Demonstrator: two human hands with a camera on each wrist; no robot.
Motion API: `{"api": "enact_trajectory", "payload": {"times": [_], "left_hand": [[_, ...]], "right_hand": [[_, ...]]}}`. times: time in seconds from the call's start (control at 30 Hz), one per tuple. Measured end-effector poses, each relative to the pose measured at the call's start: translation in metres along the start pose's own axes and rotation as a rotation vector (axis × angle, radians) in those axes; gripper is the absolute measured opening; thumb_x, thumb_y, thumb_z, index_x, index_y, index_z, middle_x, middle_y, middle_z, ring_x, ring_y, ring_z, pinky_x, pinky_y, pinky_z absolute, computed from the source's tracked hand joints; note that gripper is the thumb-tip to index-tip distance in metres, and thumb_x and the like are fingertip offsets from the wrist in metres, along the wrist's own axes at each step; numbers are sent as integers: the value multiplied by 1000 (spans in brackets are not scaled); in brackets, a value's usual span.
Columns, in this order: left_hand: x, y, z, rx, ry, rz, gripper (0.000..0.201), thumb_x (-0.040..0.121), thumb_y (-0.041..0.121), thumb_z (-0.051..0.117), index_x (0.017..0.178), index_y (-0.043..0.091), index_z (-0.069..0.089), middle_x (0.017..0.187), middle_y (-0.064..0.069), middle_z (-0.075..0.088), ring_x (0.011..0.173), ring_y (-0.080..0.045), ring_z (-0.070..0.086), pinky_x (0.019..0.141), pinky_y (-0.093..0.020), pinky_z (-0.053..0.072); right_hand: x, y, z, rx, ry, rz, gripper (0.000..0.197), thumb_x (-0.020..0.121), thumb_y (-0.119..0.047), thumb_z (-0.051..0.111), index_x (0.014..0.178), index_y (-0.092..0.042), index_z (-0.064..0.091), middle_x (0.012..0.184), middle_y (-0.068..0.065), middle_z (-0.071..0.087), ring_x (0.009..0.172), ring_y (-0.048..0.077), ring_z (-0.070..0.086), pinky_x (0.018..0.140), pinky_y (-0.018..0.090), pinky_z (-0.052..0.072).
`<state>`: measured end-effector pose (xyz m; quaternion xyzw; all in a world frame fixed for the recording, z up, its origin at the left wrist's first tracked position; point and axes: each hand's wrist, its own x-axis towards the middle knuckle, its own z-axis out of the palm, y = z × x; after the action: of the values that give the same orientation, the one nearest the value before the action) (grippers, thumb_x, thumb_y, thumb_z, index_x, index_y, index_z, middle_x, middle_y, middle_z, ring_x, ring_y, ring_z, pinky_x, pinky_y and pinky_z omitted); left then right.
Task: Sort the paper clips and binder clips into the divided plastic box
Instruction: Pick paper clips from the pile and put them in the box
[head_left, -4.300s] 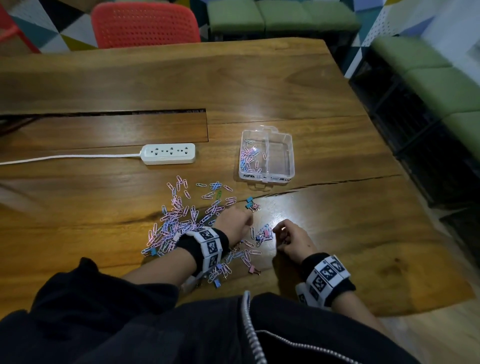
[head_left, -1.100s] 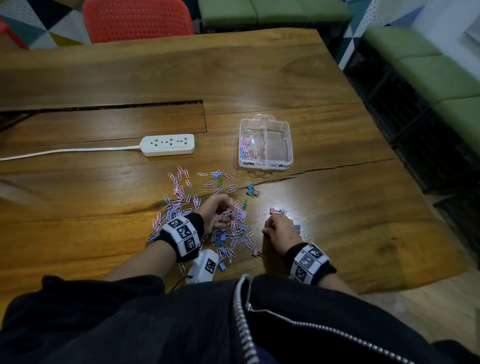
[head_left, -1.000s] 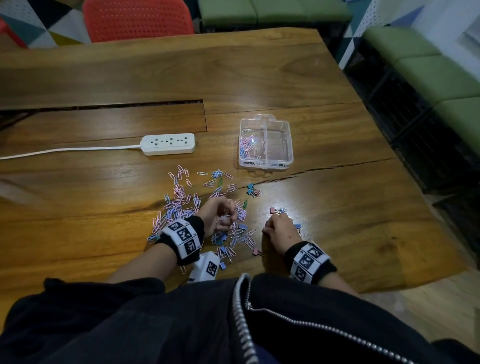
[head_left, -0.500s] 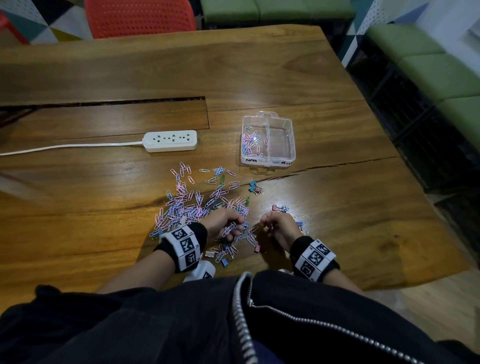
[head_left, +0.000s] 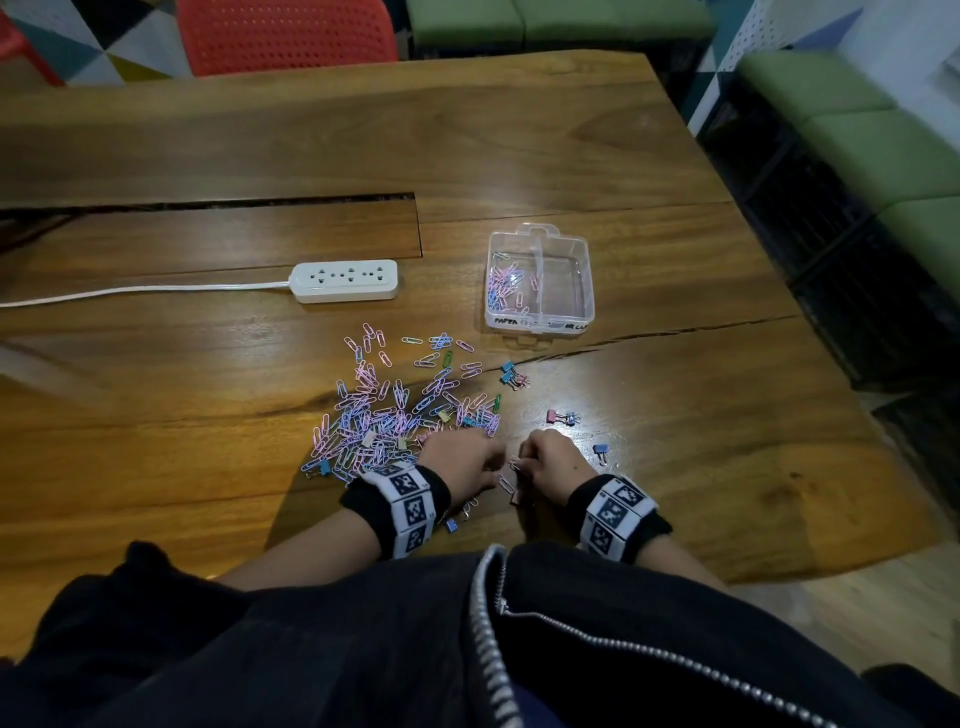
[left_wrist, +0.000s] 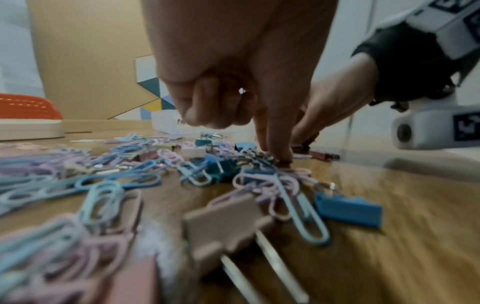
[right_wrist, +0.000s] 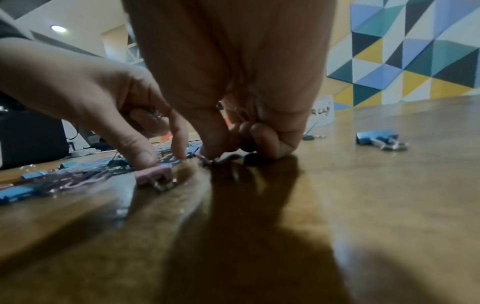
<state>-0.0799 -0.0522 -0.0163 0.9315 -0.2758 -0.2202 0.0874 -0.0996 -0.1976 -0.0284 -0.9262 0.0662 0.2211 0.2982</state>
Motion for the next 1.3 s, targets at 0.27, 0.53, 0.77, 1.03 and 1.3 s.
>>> {"api": "enact_trajectory", "payload": {"times": [0.27, 0.53, 0.77, 1.03, 1.3], "left_hand": [[1, 1, 6, 58, 6, 68, 28, 97, 29, 33, 105, 10, 53, 103, -4, 54, 92, -19, 56, 75, -30, 47], [-4, -33, 1, -1384, -27, -291, 29, 87, 7, 29, 61, 14, 41, 48, 3, 49, 35, -6, 37, 36, -12, 28], [-22, -28, -8, -907, -150, -282, 31, 96, 8, 33, 73, 14, 54, 74, -2, 55, 60, -10, 50, 52, -17, 46], [-27, -17, -4, 95, -166, 123, 31, 87, 38, 54, 113, 19, 55, 112, -3, 51, 103, -20, 54, 77, -30, 46], [-24, -20, 4, 187, -162, 84, 41, 93, 41, 42, 120, 10, 48, 123, -6, 47, 106, -20, 54, 82, -31, 49]], "right_hand": [[-7, 15, -11, 506, 95, 86, 25, 88, -1, 53, 71, -17, 44, 67, -4, 47, 60, 4, 46, 52, 11, 37], [-10, 9, -15, 1009, -68, 304, 27, 89, -1, 33, 69, -10, 49, 65, 2, 43, 54, 11, 38, 48, 19, 30], [-9, 3, -1, 325, -3, 184, 24, 80, -18, 67, 67, -19, 47, 74, 1, 58, 69, 16, 56, 61, 24, 45], [-10, -1, -4, 51, -37, 41, 6, 87, -8, 58, 81, -7, 60, 73, -2, 52, 75, 13, 50, 68, 21, 36], [-11, 7, -11, 1030, -138, 172, 25, 91, 6, 40, 87, -14, 54, 72, 5, 54, 59, 12, 45, 47, 18, 35]]}}
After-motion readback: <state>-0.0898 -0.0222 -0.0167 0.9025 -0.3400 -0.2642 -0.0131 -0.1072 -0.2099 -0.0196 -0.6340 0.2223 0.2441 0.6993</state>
